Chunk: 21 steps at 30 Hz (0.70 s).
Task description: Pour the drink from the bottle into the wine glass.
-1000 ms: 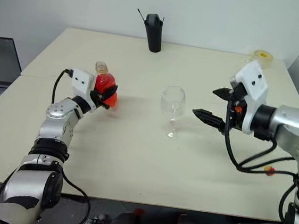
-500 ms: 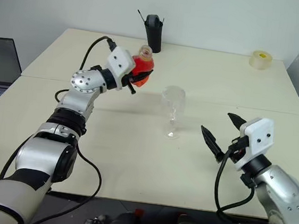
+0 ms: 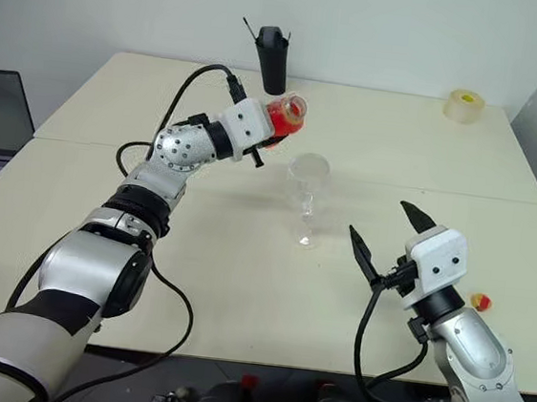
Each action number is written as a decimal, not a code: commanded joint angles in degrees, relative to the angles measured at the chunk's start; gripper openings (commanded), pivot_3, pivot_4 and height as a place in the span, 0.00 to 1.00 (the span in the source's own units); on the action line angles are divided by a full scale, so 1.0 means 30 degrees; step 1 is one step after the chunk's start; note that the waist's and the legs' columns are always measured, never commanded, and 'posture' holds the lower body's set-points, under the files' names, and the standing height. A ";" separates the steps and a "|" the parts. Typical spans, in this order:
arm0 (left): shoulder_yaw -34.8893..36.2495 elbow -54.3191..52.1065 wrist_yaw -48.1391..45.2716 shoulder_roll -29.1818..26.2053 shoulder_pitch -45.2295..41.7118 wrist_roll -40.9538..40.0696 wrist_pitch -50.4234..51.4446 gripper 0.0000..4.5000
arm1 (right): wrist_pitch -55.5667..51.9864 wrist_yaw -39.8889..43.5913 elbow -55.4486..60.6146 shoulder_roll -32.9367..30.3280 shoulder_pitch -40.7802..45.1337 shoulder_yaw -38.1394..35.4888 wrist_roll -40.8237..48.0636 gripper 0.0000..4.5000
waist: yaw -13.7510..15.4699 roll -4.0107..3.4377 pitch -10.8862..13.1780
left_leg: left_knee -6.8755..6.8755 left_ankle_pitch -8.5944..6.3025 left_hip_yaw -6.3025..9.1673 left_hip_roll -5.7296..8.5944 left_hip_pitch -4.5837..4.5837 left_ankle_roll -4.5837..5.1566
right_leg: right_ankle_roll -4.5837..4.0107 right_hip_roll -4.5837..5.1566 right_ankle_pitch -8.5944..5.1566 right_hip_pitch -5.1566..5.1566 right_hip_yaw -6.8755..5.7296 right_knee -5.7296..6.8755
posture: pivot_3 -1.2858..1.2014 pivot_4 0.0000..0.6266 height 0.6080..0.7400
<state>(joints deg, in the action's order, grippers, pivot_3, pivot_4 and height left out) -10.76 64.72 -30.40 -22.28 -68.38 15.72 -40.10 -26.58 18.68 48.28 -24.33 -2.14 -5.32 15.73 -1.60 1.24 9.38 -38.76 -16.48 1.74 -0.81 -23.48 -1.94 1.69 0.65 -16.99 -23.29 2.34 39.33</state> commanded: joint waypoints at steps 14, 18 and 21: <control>-0.2461 0.0120 0.5163 -0.1515 -0.1530 0.4521 -0.3547 0.21 | 0.0284 0.0463 -0.0155 -0.0317 0.1260 0.0046 -0.0129 1.00 | 0.0011 0.0000 0.0000 | -0.0012 0.0001 -0.0003 0.0028 0.0003 -0.0001 | 0.0013 0.0034 -0.0008 -0.0003 -0.0004 0.0042 | 0.52 0.24 1.00; -0.2714 0.0198 0.5808 -0.1596 -0.1627 0.4906 -0.3718 0.21 | 0.0139 0.0594 -0.0108 -0.0412 0.1410 0.0033 -0.0014 1.00 | 0.0012 0.0000 0.0000 | -0.0018 0.0002 -0.0002 0.0032 0.0003 -0.0002 | 0.0014 0.0041 -0.0009 -0.0003 -0.0007 0.0050 | 0.52 0.24 1.00; -0.3005 0.0176 0.6208 -0.1639 -0.1672 0.5279 -0.3884 0.21 | 0.0068 0.0636 -0.0082 -0.0484 0.1495 -0.0018 0.0028 1.00 | 0.0012 0.0000 0.0000 | -0.0019 0.0002 -0.0003 0.0032 0.0004 -0.0002 | 0.0015 0.0041 -0.0009 -0.0004 -0.0007 0.0055 | 0.52 0.24 1.00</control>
<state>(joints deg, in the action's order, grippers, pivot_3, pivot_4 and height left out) -20.03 66.23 -13.78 -26.46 -70.51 31.68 -50.55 -26.72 20.33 46.46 -25.31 1.48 -4.50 15.30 -1.56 1.24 9.38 -38.82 -16.47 1.72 -0.71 -23.47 -1.94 1.74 0.78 -17.02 -23.30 2.33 39.51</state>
